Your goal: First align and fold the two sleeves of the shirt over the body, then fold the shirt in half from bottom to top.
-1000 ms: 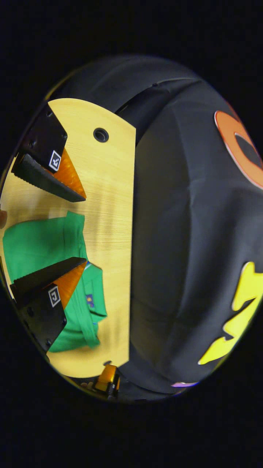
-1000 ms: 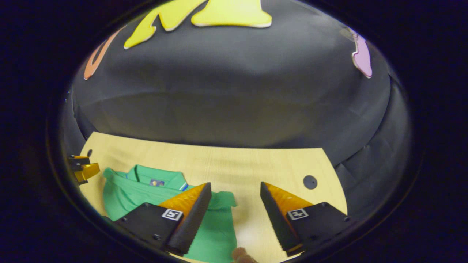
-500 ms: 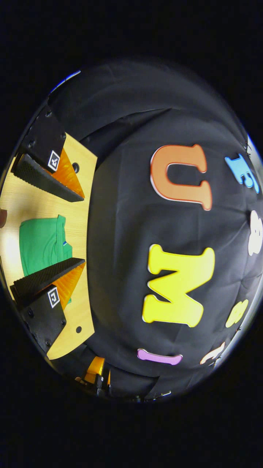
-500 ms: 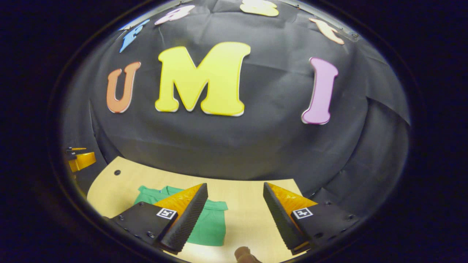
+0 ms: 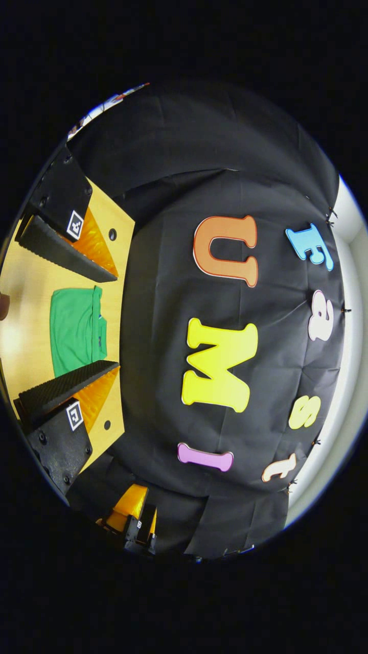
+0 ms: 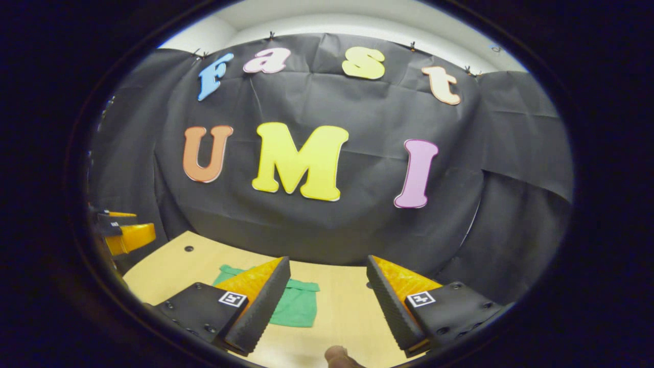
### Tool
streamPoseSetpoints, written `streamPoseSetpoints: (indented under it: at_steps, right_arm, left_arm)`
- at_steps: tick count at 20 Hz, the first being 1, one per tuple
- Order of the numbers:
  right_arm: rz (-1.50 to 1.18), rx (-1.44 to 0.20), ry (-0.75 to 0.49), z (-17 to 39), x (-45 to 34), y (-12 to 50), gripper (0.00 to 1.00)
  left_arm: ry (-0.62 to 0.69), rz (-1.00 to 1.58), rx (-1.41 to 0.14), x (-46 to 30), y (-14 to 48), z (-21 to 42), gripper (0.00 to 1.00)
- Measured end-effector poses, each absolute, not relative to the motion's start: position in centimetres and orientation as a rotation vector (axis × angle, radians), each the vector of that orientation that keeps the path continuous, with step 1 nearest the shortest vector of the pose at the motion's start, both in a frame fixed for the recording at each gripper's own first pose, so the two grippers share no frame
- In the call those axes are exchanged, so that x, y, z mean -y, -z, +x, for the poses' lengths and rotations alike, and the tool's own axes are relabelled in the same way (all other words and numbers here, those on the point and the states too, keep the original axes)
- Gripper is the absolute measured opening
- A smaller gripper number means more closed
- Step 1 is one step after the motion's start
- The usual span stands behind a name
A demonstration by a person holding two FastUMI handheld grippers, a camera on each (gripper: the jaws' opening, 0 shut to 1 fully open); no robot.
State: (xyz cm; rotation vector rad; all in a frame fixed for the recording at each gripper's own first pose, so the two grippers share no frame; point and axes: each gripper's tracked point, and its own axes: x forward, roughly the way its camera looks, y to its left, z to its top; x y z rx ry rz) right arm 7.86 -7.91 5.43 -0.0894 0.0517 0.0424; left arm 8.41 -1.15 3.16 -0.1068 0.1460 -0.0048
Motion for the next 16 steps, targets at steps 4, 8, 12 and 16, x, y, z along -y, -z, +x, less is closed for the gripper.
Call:
streamPoseSetpoints:
  at_steps: [4, 8, 12, 16]
  right_arm:
    - [-0.155, -0.023, -0.075, 4.2, 5.9, -4.6, 0.98]
    - [-0.06, -0.043, -0.069, 2.6, 4.1, -3.3, 0.98]
    - [-0.069, -0.068, -0.089, 2.3, 2.7, -2.6, 0.97]
    - [-0.096, -0.066, -0.117, 2.0, 1.1, -2.5, 0.98]
  left_arm:
    - [-0.036, -0.085, -0.162, 0.1, -1.2, 5.7, 0.99]
    - [-0.043, -0.076, -0.101, -0.6, -2.7, 4.7, 0.99]
    - [-0.032, -0.081, -0.079, -0.6, -3.1, 4.4, 0.99]
    - [-0.023, -0.07, -0.06, -0.9, -3.7, 4.3, 0.99]
